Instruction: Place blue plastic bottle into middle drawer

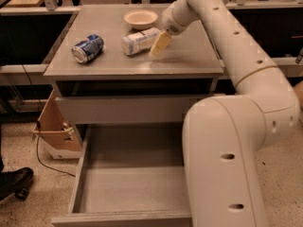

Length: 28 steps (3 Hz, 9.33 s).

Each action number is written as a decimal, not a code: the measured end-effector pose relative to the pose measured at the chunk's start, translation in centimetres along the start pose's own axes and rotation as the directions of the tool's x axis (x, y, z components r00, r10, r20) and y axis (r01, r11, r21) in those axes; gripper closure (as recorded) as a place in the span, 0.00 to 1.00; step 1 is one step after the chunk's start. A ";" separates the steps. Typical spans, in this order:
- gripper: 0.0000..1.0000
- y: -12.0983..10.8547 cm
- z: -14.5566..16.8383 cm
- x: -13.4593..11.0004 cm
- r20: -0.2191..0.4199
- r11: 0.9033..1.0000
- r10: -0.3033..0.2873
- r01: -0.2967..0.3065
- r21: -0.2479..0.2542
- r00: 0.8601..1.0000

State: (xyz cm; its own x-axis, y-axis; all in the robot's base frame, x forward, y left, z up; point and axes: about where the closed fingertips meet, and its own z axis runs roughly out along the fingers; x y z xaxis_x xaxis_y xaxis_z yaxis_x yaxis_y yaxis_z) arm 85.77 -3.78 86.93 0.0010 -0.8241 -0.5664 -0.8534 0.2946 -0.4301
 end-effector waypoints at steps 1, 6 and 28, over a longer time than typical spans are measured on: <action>0.00 1.6 2.5 -0.9 0.091 0.991 0.100 -0.091 -0.101 0.991; 0.89 3.7 0.0 -2.0 0.257 0.917 0.340 -0.259 -0.304 0.905; 1.00 41.9 2.1 9.9 -0.034 0.993 0.093 -0.095 -0.071 0.995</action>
Offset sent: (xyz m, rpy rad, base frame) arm 0.0400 0.0276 0.0071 0.4249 0.2754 0.0762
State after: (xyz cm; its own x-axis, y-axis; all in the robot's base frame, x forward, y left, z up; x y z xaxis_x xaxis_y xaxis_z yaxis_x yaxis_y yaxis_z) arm 51.16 1.43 61.85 -0.0960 -0.8092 -0.5797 -0.8846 0.3363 -0.3230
